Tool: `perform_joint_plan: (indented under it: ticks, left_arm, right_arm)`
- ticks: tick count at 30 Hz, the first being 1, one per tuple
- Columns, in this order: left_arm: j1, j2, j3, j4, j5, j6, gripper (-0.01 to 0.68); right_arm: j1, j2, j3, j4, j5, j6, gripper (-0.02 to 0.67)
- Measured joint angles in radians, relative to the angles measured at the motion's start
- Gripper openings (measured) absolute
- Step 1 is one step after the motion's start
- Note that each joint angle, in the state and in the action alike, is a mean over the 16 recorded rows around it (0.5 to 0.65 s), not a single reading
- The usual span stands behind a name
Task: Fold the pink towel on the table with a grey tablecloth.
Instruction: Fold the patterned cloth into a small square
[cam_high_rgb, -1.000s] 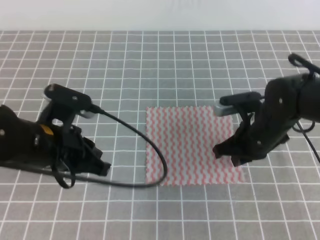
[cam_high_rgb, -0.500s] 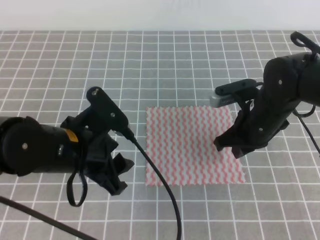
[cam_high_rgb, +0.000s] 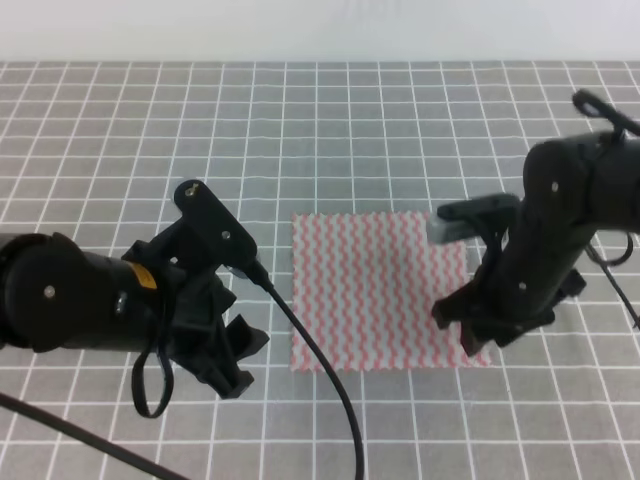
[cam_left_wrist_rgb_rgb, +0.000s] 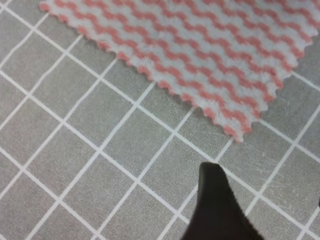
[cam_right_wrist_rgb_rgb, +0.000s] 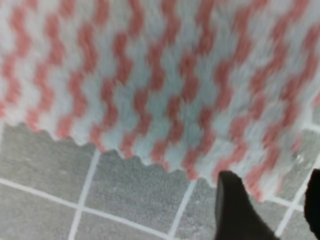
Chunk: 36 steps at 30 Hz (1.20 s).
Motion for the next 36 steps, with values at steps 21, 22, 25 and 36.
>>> perform_joint_plan:
  ticks: [21, 22, 25, 36]
  left_arm:
    - [0.000, 0.001, 0.000, -0.006, -0.019, 0.000, 0.395]
    - [0.000, 0.001, 0.000, -0.005, -0.021, 0.000, 0.394]
    - [0.000, 0.001, 0.000, 0.002, -0.030, 0.003, 0.394]
    - [-0.053, 0.046, 0.000, 0.122, -0.053, 0.040, 0.396]
  right_arm:
    - [-0.001, 0.036, 0.029, 0.011, -0.049, 0.031, 0.061]
    - [-0.001, 0.035, 0.025, 0.011, -0.049, 0.029, 0.048]
    - [-0.001, 0.030, 0.010, 0.008, -0.049, 0.021, 0.015]
    - [-0.002, 0.015, -0.077, 0.001, -0.051, -0.021, -0.014]
